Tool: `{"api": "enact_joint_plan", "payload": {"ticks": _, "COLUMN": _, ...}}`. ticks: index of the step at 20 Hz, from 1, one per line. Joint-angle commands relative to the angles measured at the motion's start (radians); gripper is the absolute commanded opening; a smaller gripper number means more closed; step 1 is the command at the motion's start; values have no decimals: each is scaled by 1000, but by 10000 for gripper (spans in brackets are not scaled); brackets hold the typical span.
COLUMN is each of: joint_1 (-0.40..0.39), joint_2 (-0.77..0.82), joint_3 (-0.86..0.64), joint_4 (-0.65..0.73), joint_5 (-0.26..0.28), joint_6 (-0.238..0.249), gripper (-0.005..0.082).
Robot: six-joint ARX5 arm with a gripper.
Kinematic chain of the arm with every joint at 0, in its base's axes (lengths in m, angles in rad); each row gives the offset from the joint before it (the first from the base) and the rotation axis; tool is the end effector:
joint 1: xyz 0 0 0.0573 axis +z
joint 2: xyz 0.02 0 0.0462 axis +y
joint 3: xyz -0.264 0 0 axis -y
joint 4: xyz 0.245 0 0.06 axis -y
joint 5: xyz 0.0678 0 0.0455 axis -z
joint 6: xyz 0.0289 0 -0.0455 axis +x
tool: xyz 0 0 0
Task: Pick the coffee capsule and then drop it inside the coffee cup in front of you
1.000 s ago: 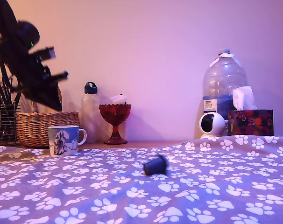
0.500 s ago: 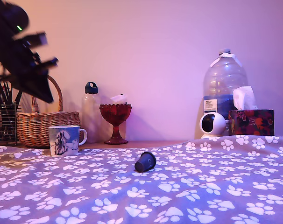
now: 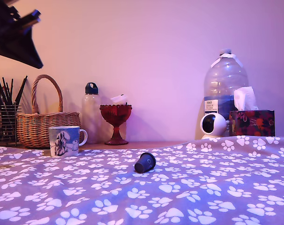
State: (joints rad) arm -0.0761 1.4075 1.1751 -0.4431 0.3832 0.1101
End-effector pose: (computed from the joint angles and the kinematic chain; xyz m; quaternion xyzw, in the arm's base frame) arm 0.3014 -0.0338 0.3068 -0.0001 0.3152 -0.2325 0.9201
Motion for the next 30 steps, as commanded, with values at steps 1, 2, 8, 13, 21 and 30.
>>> {"api": "enact_joint_plan", "payload": {"ticks": 1, "joint_1": 0, "joint_2": -48, "joint_3": -58, "joint_4": 4, "joint_5": 2, "joint_6": -10, "gripper": -20}}
{"api": "enact_joint_plan", "payload": {"ticks": 2, "joint_1": -4, "joint_2": -78, "joint_3": -84, "joint_4": 7, "joint_5": 2, "joint_6": -15, "gripper": -20}}
{"api": "enact_joint_plan", "payload": {"ticks": 8, "joint_1": -90, "joint_2": -274, "joint_3": -290, "joint_4": 85, "joint_5": 9, "joint_6": -90, "gripper": -20}}
{"api": "enact_joint_plan", "payload": {"ticks": 13, "joint_1": -173, "joint_2": -422, "joint_3": -428, "joint_4": 108, "joint_5": 1, "joint_6": -117, "gripper": -20}}
{"api": "enact_joint_plan", "payload": {"ticks": 21, "joint_1": -263, "joint_2": -628, "joint_3": -533, "joint_4": 90, "joint_5": -1, "joint_6": -171, "gripper": -20}}
{"api": "enact_joint_plan", "payload": {"ticks": 30, "joint_1": -467, "joint_2": -646, "joint_3": -533, "joint_4": 68, "joint_5": -122, "joint_6": -175, "gripper": -20}}
